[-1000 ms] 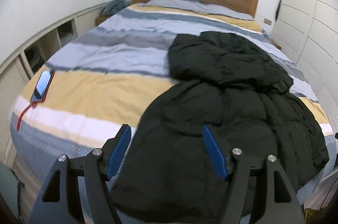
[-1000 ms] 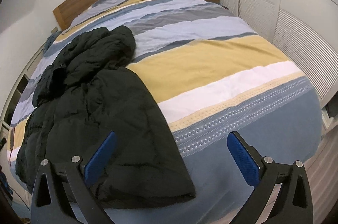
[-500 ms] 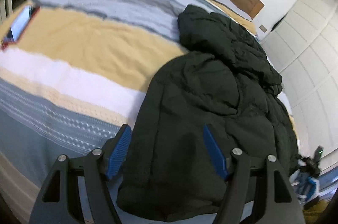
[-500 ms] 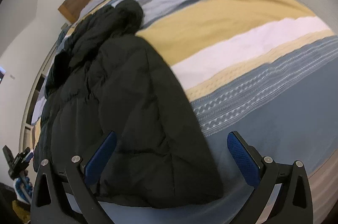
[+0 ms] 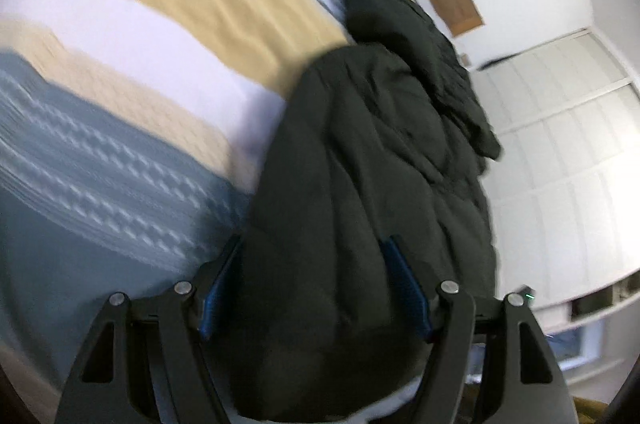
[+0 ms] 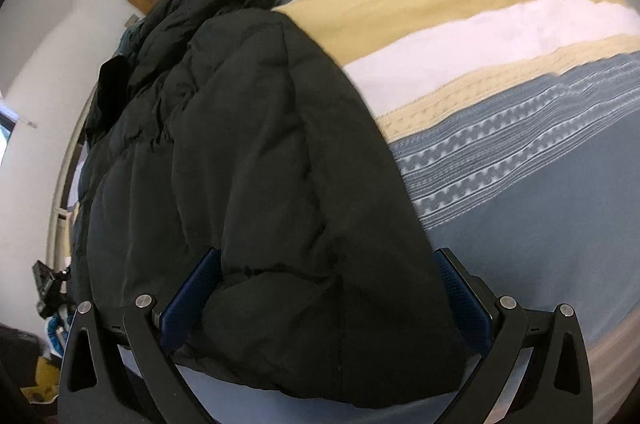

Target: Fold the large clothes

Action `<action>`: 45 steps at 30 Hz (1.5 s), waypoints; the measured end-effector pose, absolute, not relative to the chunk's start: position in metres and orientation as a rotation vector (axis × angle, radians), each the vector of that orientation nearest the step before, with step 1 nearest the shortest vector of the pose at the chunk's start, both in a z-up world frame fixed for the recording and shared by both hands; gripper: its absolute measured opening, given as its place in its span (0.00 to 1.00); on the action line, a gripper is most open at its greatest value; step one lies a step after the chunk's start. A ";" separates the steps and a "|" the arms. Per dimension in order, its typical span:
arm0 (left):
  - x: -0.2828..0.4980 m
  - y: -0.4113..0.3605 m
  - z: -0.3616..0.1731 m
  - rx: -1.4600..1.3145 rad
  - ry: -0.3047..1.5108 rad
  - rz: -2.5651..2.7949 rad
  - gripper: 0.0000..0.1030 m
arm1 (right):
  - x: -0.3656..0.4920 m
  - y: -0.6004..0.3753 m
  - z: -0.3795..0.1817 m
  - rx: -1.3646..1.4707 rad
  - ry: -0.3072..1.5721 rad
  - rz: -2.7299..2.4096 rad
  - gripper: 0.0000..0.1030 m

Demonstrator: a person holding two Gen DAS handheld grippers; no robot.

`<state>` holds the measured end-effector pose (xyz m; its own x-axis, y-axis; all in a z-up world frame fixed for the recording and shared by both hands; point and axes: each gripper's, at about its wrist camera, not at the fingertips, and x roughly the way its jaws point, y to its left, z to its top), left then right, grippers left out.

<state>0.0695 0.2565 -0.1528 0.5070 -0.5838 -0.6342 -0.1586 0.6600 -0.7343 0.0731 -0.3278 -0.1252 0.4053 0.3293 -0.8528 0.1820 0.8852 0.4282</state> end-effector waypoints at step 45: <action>0.219 0.201 0.090 -0.767 0.627 -0.472 0.13 | 0.182 -0.317 0.076 0.673 0.602 0.361 0.15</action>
